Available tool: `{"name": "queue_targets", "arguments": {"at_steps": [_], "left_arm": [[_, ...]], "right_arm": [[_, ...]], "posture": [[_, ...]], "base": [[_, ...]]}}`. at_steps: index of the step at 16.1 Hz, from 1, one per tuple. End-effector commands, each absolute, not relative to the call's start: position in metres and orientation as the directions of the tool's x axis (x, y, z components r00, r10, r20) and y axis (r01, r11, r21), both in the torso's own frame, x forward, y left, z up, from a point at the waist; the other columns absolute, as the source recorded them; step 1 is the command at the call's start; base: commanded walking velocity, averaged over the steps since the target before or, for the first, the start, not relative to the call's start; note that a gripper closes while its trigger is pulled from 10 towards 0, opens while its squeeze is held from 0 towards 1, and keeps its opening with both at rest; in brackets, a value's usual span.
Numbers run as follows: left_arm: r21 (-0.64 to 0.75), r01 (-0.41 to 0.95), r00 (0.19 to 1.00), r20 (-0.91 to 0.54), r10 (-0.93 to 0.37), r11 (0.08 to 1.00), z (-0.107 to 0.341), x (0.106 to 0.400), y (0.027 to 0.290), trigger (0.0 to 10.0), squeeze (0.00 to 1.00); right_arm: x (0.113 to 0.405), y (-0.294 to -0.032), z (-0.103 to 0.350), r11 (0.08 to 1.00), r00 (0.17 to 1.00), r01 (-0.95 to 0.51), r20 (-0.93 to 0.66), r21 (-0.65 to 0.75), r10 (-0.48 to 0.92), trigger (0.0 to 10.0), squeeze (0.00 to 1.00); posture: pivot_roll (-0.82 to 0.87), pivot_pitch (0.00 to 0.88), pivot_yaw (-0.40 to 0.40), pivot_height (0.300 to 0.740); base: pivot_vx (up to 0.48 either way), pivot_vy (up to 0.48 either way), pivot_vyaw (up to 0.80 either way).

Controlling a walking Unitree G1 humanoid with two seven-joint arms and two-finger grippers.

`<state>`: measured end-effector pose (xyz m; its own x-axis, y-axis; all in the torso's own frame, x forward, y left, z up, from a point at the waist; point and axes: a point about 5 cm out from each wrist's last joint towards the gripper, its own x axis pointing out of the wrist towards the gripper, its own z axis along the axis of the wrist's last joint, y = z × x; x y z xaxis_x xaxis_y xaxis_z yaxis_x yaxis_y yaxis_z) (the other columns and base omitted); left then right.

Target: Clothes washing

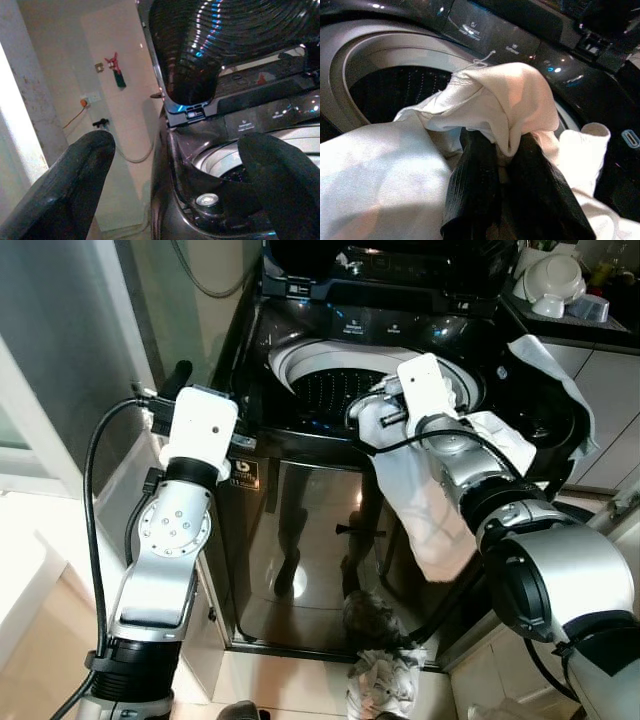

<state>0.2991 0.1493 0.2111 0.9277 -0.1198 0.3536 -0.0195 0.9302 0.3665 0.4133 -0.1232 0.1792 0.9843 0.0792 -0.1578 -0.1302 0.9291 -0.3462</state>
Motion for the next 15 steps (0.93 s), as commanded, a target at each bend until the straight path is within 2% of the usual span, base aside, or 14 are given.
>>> {"name": "queue_targets", "arguments": {"at_steps": [1,3,4,6,9,13,15], "left_arm": [[0.374,0.001,0.925,0.351,-0.142,0.928,0.213,0.299,0.144,10.0,0.0],[0.374,0.004,0.926,0.349,-0.145,0.927,0.213,0.3,0.143,10.0,0.0],[0.374,0.004,0.926,0.349,-0.144,0.928,0.213,0.301,0.143,10.0,0.0],[0.373,0.001,0.926,0.349,-0.141,0.928,0.213,0.301,0.143,10.0,0.0],[0.375,-0.002,0.929,0.344,-0.138,0.927,0.211,0.301,0.144,10.0,0.0],[0.38,-0.001,0.928,0.346,-0.141,0.925,0.211,0.302,0.143,10.0,0.0],[0.382,-0.001,0.928,0.344,-0.141,0.924,0.211,0.303,0.143,10.0,0.0]], "right_arm": [[0.416,-0.132,0.187,0.94,0.991,-0.086,-0.128,-0.331,0.046,10.0,0.0],[0.416,-0.132,0.19,0.937,0.993,-0.075,-0.112,-0.342,0.038,10.0,0.0],[0.417,-0.136,0.192,0.951,0.994,-0.058,-0.11,-0.303,0.026,10.0,1.0],[0.418,-0.14,0.196,0.977,0.995,-0.015,-0.098,-0.214,-0.006,10.0,1.0],[0.42,-0.138,0.205,1.0,0.997,0.002,-0.078,-0.007,-0.003,10.0,1.0],[0.423,-0.136,0.219,0.987,0.999,0.008,-0.042,0.162,-0.001,10.0,1.0],[0.425,-0.141,0.227,0.951,0.999,0.032,-0.029,0.309,-0.024,10.0,1.0]], "posture": [[0.08,0.0,-0.049,0.74],[0.07,0.0,-0.049,0.74],[0.07,0.0,-0.05,0.74],[0.07,0.0,-0.05,0.74],[0.07,0.0,-0.047,0.74],[0.07,0.0,-0.043,0.74],[0.07,0.0,-0.044,0.74]], "base": [[0.0,0.0,0.0],[0.0,0.0,0.0],[0.0,0.0,0.0],[0.0,0.0,0.0],[0.0,0.0,0.0],[0.0,0.0,0.0],[0.0,0.0,0.0]]}}
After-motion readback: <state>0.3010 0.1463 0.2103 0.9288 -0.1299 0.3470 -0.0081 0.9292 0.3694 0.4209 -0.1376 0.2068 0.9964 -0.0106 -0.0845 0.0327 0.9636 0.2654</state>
